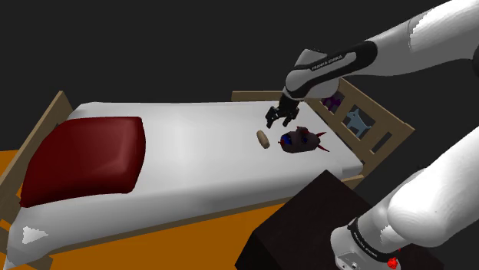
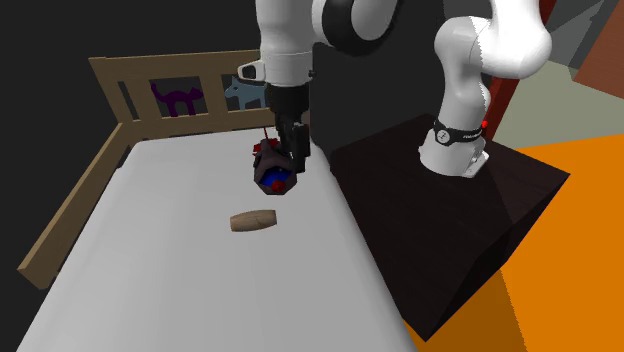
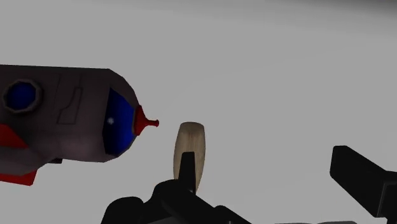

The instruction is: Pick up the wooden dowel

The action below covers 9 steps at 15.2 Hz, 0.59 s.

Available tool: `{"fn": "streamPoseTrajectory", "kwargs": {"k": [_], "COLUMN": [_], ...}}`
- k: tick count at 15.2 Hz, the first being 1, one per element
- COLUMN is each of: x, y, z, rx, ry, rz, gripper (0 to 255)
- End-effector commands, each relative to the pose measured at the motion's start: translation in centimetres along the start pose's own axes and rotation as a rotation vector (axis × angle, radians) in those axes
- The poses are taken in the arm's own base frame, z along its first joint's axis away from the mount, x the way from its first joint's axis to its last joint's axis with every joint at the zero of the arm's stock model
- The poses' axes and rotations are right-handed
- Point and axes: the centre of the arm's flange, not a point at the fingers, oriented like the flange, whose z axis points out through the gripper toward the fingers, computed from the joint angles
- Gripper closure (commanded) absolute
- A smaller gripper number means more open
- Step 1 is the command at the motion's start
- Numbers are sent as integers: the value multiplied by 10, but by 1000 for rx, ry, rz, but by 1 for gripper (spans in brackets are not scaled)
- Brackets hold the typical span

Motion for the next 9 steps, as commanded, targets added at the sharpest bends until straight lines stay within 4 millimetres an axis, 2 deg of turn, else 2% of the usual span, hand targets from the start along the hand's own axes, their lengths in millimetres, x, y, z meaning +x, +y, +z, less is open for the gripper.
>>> {"fn": "streamPoseTrajectory", "kwargs": {"k": [1,9], "x": [15,71], "y": [9,41], "z": [23,106], "rx": [-2,-6], "ry": [1,4], "rz": [13,62], "gripper": [0,0]}}
